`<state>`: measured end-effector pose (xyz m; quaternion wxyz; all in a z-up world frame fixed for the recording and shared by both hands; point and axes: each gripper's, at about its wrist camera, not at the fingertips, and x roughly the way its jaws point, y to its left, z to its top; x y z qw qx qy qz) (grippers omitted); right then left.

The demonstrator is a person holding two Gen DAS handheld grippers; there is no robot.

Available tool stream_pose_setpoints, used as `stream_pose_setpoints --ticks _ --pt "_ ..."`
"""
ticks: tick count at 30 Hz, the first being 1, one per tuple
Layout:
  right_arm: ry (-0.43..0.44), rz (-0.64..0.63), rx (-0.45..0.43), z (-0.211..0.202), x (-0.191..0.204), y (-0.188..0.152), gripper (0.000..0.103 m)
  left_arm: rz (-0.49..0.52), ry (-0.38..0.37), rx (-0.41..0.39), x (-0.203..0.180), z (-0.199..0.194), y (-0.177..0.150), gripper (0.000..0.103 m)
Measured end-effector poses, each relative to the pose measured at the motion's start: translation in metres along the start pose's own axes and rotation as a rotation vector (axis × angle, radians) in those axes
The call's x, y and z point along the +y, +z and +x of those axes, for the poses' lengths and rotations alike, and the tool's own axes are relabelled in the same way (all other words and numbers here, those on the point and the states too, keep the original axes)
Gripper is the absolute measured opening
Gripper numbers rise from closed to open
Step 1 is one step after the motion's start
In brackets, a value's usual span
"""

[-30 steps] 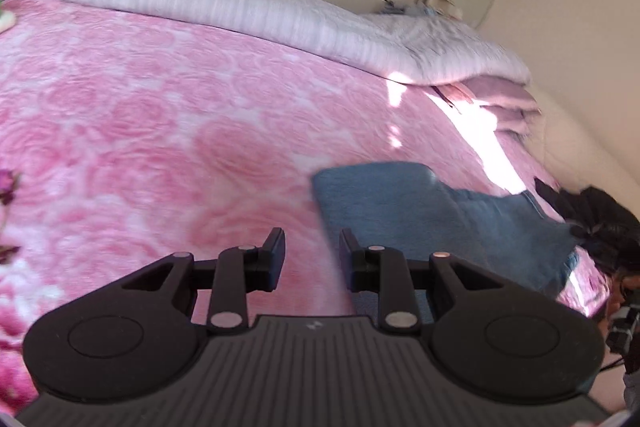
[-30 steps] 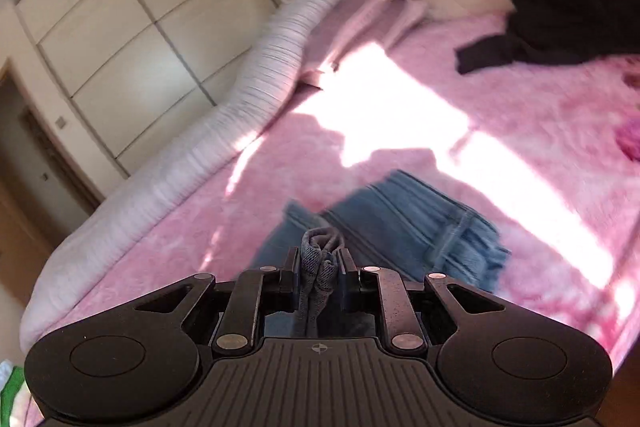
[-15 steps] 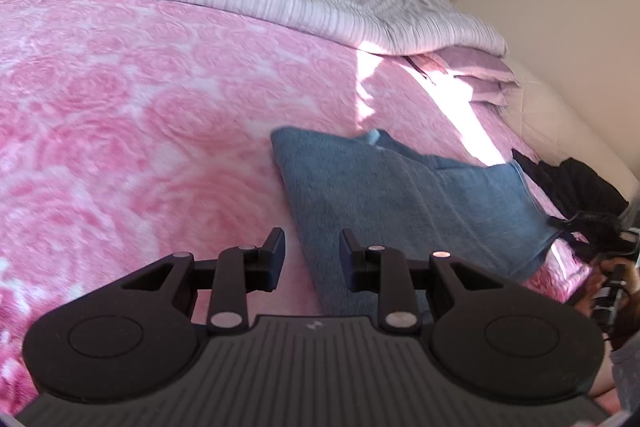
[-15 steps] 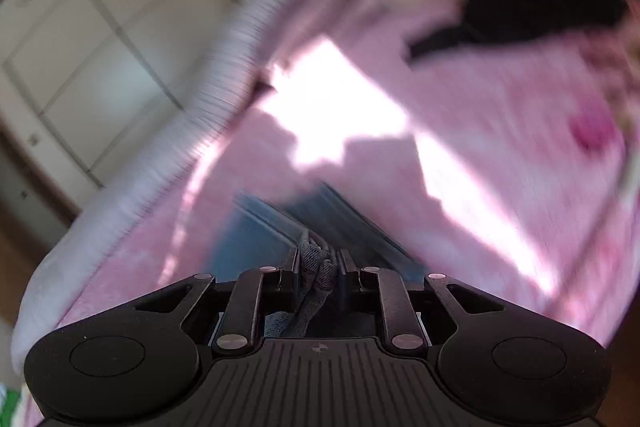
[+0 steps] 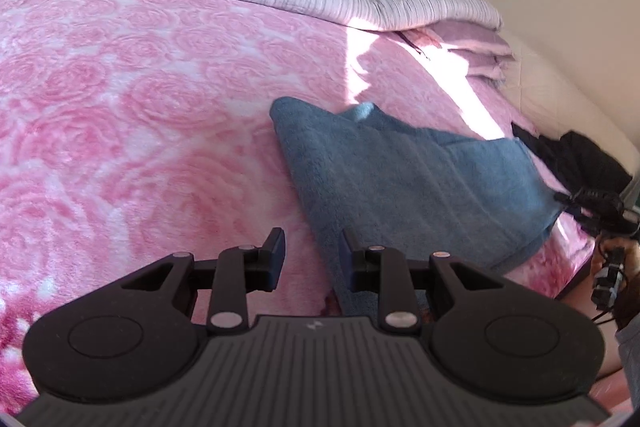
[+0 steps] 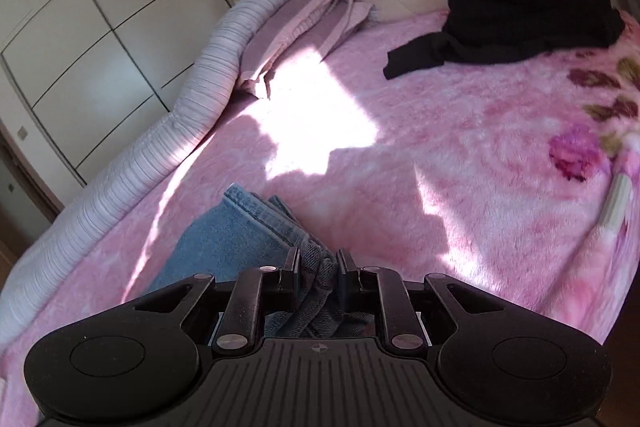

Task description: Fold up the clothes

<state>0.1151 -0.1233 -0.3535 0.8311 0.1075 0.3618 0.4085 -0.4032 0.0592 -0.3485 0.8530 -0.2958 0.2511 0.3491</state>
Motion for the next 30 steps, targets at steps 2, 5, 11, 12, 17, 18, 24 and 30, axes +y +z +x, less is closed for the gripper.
stream_pose_setpoints --ticks 2,5,11,12,17,18,24,30 --pt "-0.029 -0.035 0.005 0.0 0.008 0.003 0.018 0.009 -0.002 -0.001 -0.004 0.0 0.001 0.023" --pt "-0.121 -0.143 -0.029 -0.011 0.03 0.001 0.025 0.039 -0.018 -0.01 -0.016 0.0 0.004 0.024" --pt "-0.163 -0.507 -0.175 -0.044 0.084 -0.038 0.036 0.161 -0.063 0.003 -0.055 0.022 0.005 0.024" --pt "-0.143 -0.545 -0.159 -0.039 0.087 -0.045 0.037 0.185 -0.071 0.008 -0.061 0.027 0.003 0.024" --pt "-0.153 -0.714 0.002 -0.007 0.081 -0.079 0.037 0.286 -0.008 0.092 -0.072 0.058 -0.018 0.024" --pt "-0.153 -0.727 0.024 -0.004 0.075 -0.085 0.037 0.28 -0.007 0.087 -0.069 0.059 -0.022 0.024" --pt "0.032 -0.247 0.099 -0.036 0.031 -0.048 0.037 0.215 -0.033 0.081 -0.06 0.054 -0.019 0.023" --pt "0.243 0.385 0.12 -0.027 -0.041 -0.025 0.037 0.153 -0.061 0.085 -0.054 0.054 -0.016 0.023"
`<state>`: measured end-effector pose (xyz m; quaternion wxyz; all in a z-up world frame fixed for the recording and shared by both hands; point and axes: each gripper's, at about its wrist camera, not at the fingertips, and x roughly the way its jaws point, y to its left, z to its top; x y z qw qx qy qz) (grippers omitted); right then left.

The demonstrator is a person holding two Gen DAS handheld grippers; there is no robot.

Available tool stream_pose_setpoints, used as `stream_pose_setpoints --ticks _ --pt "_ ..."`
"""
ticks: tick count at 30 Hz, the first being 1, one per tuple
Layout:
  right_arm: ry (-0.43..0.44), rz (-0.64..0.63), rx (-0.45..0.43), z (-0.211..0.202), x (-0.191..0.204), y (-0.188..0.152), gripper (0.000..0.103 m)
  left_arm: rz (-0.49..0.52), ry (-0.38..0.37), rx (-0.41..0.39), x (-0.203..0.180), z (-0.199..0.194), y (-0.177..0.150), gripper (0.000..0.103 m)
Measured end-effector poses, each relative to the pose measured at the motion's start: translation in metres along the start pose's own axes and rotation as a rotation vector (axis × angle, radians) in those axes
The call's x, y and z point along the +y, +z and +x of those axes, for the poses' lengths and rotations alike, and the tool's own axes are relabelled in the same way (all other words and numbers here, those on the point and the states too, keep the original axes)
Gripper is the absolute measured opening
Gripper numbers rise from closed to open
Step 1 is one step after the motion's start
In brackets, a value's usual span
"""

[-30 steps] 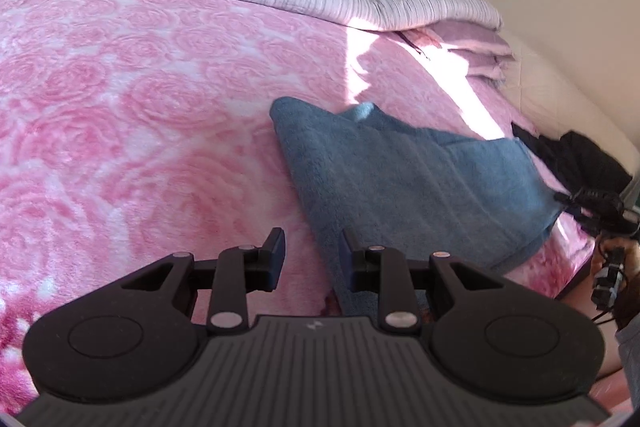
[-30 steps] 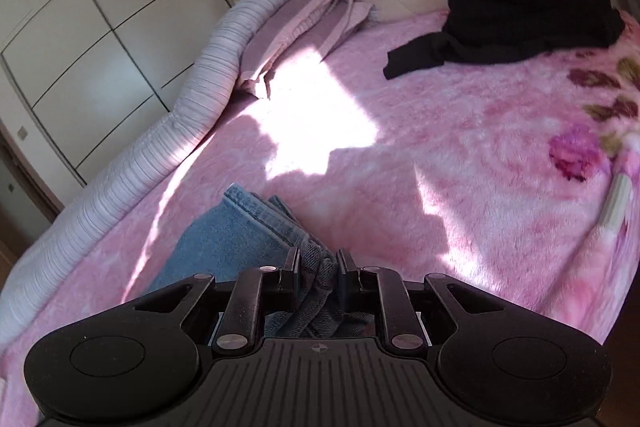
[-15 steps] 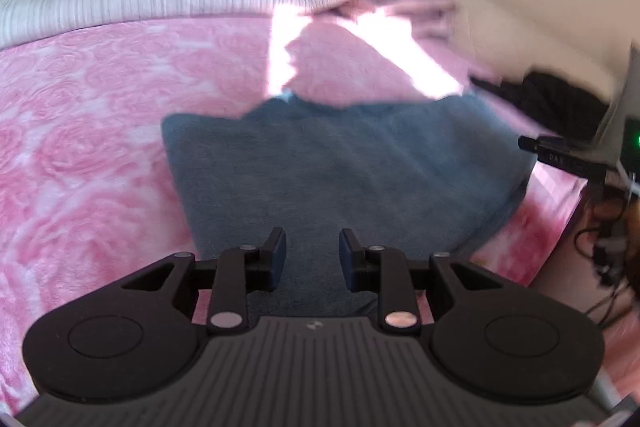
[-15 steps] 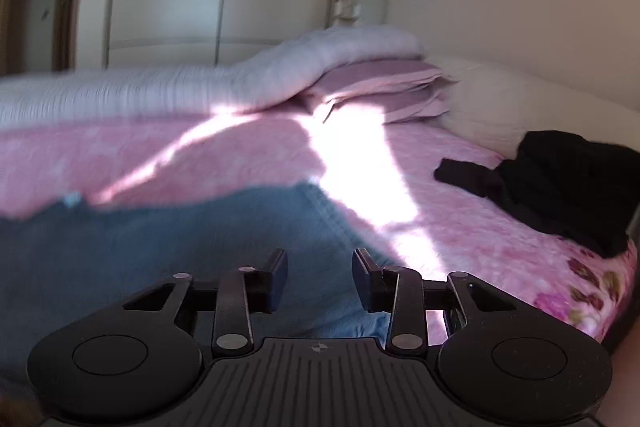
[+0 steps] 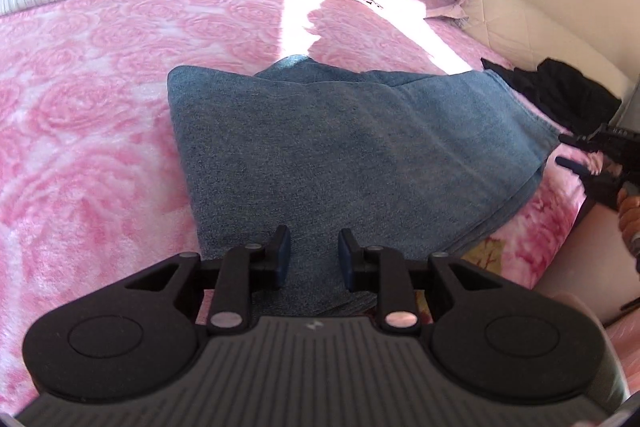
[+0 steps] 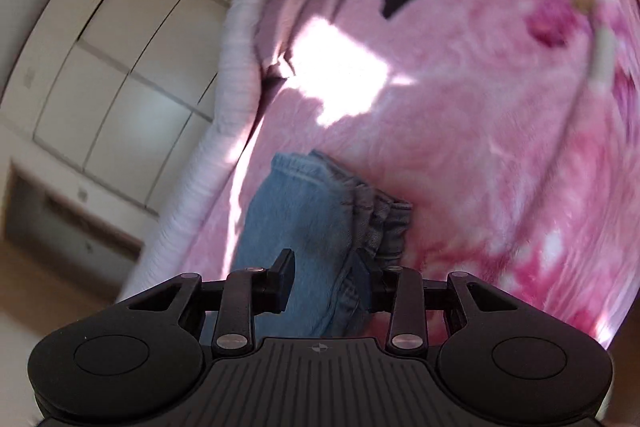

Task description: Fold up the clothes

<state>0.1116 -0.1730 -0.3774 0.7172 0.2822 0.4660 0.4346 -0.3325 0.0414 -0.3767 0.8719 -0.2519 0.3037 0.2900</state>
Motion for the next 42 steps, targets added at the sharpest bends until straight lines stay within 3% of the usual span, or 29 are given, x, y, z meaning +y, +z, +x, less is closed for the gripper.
stream_pose_setpoints --ticks 6,9,13,19,21,26,29,31,32,34,35,38,40,42 --pt "-0.022 0.037 -0.024 0.015 -0.007 0.016 0.036 -0.049 -0.025 -0.001 0.007 0.001 0.002 0.023" --pt "-0.06 -0.022 -0.023 0.015 -0.001 0.018 0.027 -0.042 -0.025 -0.001 0.006 0.002 0.002 0.023" --pt "-0.106 -0.114 -0.05 0.01 0.012 0.012 0.026 -0.044 -0.028 -0.001 0.007 0.002 0.002 0.023" --pt "-0.099 -0.073 -0.045 0.02 0.006 0.015 0.025 -0.064 -0.044 -0.007 0.01 0.002 0.002 0.023" --pt "-0.09 -0.098 -0.056 0.016 0.008 0.013 0.006 -0.071 -0.049 -0.008 0.011 0.002 0.002 0.022" --pt "-0.069 -0.194 -0.112 -0.011 0.034 0.007 0.003 -0.063 -0.053 -0.003 0.014 -0.003 0.002 0.022" --pt "-0.128 -0.242 -0.13 -0.01 0.034 0.003 0.003 -0.067 -0.066 -0.003 0.016 -0.002 0.001 0.022" --pt "-0.22 -0.251 -0.061 0.017 0.019 0.002 0.005 -0.061 -0.058 0.0 0.014 -0.002 0.003 0.022" --pt "-0.221 -0.243 -0.053 0.023 0.012 0.002 0.008 -0.049 -0.042 0.0 0.011 -0.003 0.004 0.022" --pt "-0.25 -0.284 -0.056 0.019 0.02 0.002 0.013 -0.014 -0.004 -0.004 0.004 -0.007 0.006 0.022" --pt "-0.294 -0.317 -0.073 0.013 0.028 0.0 0.022 0.002 0.015 -0.008 0.001 -0.01 0.007 0.022" --pt "-0.387 -0.54 -0.191 -0.007 0.063 -0.018 0.025 0.047 0.063 -0.03 -0.008 -0.016 0.008 0.022" --pt "-0.362 -0.696 -0.216 -0.009 0.082 -0.038 0.026 0.067 0.076 -0.031 -0.012 -0.014 0.007 0.023" --pt "-0.327 -0.789 -0.152 0.007 0.086 -0.056 0.026 0.069 0.101 0.012 -0.014 -0.003 0.002 0.023"
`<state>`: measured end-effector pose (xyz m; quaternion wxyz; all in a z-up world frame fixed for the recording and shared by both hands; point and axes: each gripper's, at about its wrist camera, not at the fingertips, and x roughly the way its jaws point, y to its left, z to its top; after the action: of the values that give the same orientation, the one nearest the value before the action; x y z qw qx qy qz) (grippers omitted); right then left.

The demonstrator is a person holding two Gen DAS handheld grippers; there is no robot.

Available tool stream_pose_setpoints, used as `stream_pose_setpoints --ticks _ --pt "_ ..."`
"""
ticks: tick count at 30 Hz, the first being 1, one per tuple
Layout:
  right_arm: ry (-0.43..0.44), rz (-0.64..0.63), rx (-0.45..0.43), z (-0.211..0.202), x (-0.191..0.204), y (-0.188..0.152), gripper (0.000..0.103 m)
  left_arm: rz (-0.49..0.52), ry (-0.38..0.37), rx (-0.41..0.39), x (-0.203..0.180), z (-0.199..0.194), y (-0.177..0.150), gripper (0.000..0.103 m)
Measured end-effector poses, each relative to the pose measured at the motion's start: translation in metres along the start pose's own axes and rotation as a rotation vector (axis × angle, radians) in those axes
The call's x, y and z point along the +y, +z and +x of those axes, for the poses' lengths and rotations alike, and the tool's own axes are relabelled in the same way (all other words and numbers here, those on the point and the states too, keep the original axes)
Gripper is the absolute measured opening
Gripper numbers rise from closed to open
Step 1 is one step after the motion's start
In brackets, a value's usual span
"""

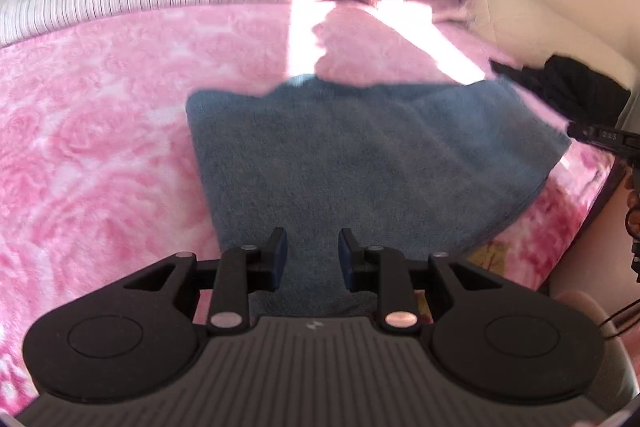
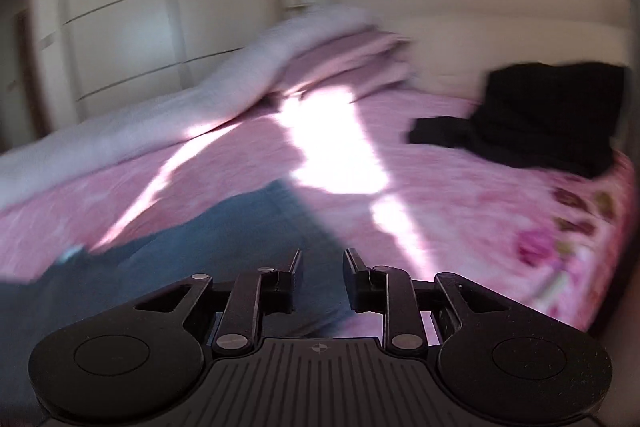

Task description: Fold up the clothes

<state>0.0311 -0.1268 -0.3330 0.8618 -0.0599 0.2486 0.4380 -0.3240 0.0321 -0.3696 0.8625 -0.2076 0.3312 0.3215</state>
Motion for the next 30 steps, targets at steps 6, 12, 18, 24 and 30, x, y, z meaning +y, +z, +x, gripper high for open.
stream_pose_setpoints --ticks 6,12,18,24,30 --pt "-0.021 -0.246 0.059 0.034 0.033 -0.04 0.027 0.012 0.081 0.016 -0.012 0.011 -0.005 0.024" --pt "-0.044 -0.227 0.112 0.036 0.034 -0.03 0.027 0.007 0.117 0.038 -0.017 0.01 -0.001 0.024" --pt "-0.06 -0.256 0.119 0.033 0.042 -0.022 0.027 0.009 0.106 0.05 -0.015 0.008 0.004 0.023" --pt "0.027 -0.3 0.044 0.043 0.068 0.005 0.027 0.061 0.084 -0.028 -0.003 0.008 0.034 0.023" --pt "0.027 -0.428 0.043 0.101 0.093 0.02 0.027 0.105 0.049 -0.083 0.041 0.063 0.068 0.013"
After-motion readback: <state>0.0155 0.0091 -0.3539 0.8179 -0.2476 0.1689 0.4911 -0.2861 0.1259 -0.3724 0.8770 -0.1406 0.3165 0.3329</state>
